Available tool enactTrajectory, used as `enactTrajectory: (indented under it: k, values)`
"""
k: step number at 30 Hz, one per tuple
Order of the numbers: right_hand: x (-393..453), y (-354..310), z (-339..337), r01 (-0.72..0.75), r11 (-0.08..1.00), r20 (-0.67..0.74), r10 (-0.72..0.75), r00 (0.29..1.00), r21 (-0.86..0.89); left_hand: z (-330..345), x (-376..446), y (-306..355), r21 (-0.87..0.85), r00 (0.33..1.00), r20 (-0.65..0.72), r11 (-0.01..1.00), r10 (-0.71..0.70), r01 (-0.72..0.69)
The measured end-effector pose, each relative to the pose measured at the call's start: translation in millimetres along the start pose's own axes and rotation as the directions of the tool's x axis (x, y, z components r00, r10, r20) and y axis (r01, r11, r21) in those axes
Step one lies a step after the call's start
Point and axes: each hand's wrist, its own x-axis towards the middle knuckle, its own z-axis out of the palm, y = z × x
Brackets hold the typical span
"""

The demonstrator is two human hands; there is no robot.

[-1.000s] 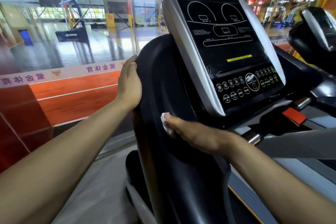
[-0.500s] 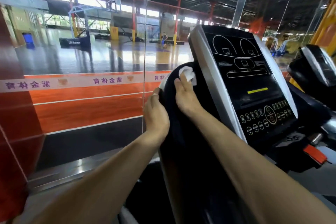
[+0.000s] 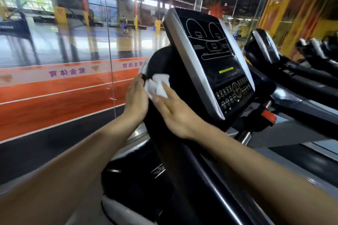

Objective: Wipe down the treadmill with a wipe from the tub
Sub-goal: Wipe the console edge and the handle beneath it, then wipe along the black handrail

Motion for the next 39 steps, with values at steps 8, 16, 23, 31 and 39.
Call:
enactTrajectory:
  k: [8, 16, 23, 31, 39]
  values:
    - [-60.3, -26.2, 5.2, -0.101, 0.987, -0.079, 0.092, 0.993, -0.124, -17.8, -27.2, 15.2, 0.167, 0.927, 0.117, 0.913, 0.357, -0.373]
    - [-254.0, -27.3, 19.2, -0.228, 0.925, -0.290, 0.138, 0.947, -0.304, 5.1, -102.8, 12.1, 0.244, 0.509, 0.556, 0.456, 0.657, -0.856]
    - [-208.0, -24.3, 16.6, -0.262, 0.940, -0.281, 0.196, 0.940, -0.220, 18.2, -117.3, -7.9, 0.318, 0.446, 0.579, 0.316, 0.682, -0.894]
    - [-242.7, -22.4, 4.5, -0.476, 0.864, -0.316, 0.411, 0.855, -0.167, 25.0, -121.3, -15.1, 0.271, 0.452, 0.449, 0.365, 0.771, -0.891]
    - [-191.6, 10.6, -13.0, -0.544, 0.837, -0.085, 0.539, 0.838, -0.052, 31.2, -126.6, -20.5, 0.253, 0.476, 0.353, 0.408, 0.805, -0.877]
